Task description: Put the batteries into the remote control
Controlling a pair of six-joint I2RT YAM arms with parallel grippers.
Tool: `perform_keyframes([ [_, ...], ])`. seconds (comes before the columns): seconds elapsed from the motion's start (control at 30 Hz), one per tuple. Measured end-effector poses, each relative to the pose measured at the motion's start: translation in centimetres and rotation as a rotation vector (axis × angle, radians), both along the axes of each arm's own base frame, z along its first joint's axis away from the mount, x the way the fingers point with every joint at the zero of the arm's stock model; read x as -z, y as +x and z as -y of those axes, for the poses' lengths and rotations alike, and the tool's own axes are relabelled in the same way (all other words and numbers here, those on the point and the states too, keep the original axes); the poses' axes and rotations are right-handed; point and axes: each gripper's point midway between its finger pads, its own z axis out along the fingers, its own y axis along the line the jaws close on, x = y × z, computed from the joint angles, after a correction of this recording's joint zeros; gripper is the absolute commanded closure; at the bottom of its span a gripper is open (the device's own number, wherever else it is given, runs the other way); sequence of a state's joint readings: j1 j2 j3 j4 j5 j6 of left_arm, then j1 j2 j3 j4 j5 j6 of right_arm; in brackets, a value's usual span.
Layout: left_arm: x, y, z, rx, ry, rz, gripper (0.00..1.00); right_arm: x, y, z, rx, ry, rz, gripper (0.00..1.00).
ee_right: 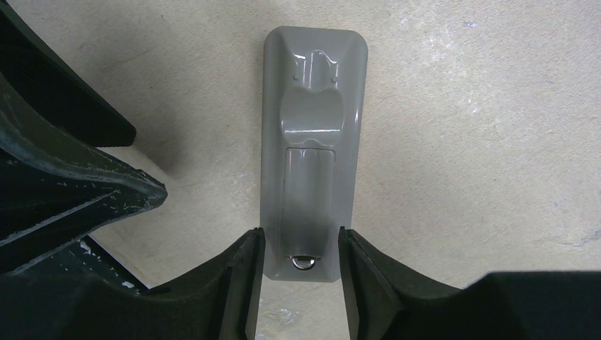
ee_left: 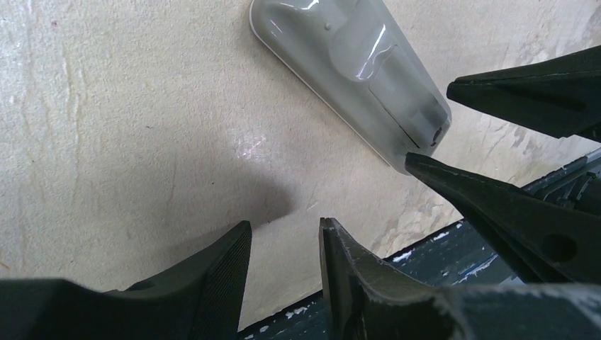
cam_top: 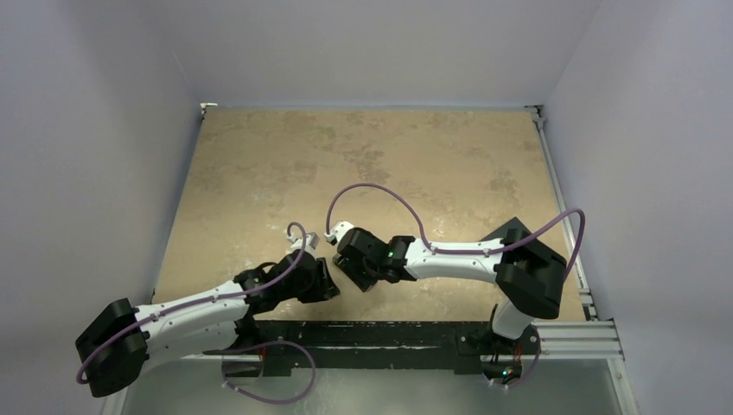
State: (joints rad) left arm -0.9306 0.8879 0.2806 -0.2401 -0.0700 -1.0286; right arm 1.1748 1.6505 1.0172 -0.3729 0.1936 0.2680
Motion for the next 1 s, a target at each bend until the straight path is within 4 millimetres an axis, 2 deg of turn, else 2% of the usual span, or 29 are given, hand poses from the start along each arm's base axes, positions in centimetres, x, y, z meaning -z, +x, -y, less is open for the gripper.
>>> perform_keyframes([
  [0.27,0.0,0.0,0.2,0.004,-0.006,-0.001,0.60,-0.2,0.1,-0.1,0.002,0.003,0.005,0.49],
  [0.37,0.0,0.0,0.2,0.004,-0.006,-0.001,0.60,-0.3,0.2,-0.2,0.004,0.006,0.009,0.52],
  [0.47,0.0,0.0,0.2,0.004,-0.006,-0.001,0.60,-0.7,0.3,-0.2,0.007,0.013,0.016,0.61],
  [0.7,0.0,0.0,0.2,0.004,-0.007,-0.001,0.61,-2.6,0.6,-0.4,0.023,0.064,0.043,1.00],
  [1.0,-0.1,0.0,0.2,0.004,-0.007,-0.001,0.62,-2.2,0.4,0.0,0.030,0.059,0.035,1.00],
])
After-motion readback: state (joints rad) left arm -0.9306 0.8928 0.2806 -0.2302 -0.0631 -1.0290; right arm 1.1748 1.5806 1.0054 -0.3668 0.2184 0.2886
